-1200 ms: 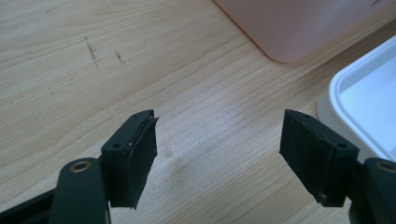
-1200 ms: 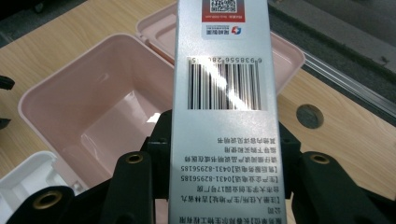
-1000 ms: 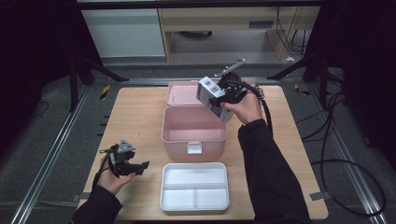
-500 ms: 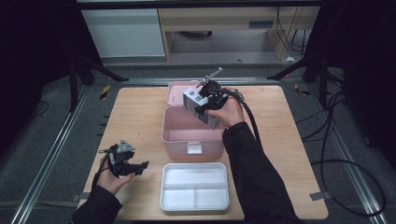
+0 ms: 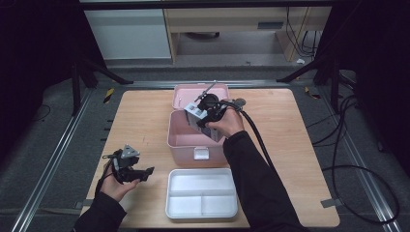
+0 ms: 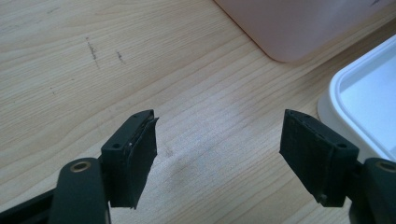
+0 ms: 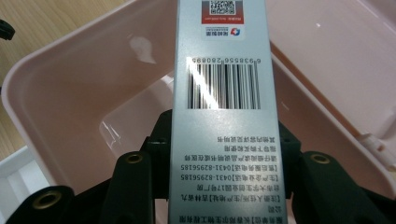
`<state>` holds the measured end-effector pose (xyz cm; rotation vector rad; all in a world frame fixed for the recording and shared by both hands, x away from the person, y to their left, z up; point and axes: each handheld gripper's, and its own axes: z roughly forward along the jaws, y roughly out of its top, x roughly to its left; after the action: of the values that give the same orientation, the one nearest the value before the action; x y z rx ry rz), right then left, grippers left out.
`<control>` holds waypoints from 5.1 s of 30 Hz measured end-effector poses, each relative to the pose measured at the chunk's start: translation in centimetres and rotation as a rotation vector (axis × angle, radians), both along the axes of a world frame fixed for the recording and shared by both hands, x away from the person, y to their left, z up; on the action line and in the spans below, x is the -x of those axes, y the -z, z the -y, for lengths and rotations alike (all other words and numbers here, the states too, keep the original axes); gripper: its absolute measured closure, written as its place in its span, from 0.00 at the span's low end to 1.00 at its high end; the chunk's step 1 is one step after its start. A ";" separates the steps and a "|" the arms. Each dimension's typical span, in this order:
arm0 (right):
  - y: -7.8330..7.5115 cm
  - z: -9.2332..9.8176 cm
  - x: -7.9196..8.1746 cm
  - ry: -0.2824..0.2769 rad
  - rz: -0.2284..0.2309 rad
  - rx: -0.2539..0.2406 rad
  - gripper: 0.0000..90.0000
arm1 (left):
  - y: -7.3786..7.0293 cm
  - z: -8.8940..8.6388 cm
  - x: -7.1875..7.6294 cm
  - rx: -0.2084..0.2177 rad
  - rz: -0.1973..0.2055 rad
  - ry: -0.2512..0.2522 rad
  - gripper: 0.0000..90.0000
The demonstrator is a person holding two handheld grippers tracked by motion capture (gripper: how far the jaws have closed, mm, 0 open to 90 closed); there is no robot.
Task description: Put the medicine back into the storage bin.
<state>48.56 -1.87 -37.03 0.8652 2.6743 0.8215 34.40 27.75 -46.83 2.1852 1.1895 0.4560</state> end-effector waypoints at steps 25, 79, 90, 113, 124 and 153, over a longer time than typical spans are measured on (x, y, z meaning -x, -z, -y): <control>1.9 -0.3 0.2 -0.013 -0.025 -0.021 0.58 | -0.1 0.1 0.0 0.002 0.002 0.005 0.30; 4.4 13.1 14.8 -0.111 0.072 -0.026 0.54 | -2.5 6.5 3.1 -0.037 -0.042 0.419 0.63; 7.6 10.9 15.6 -0.244 -0.013 0.038 0.62 | -1.1 8.5 3.5 -0.122 -0.101 0.555 0.69; 11.1 6.8 15.6 -0.389 -0.127 0.196 0.82 | 1.3 10.2 2.4 -0.251 -0.191 0.671 0.83; 11.5 6.0 15.2 -0.411 -0.135 0.271 0.92 | 1.5 10.3 2.1 -0.267 -0.205 0.706 0.90; 4.9 7.4 16.7 -0.451 -0.160 0.194 0.95 | -6.0 11.1 2.6 -0.301 -0.243 0.899 0.97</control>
<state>31.88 -9.32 -41.91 0.2943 3.0798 0.5758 31.82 16.67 -40.88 2.7991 0.1428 -0.0277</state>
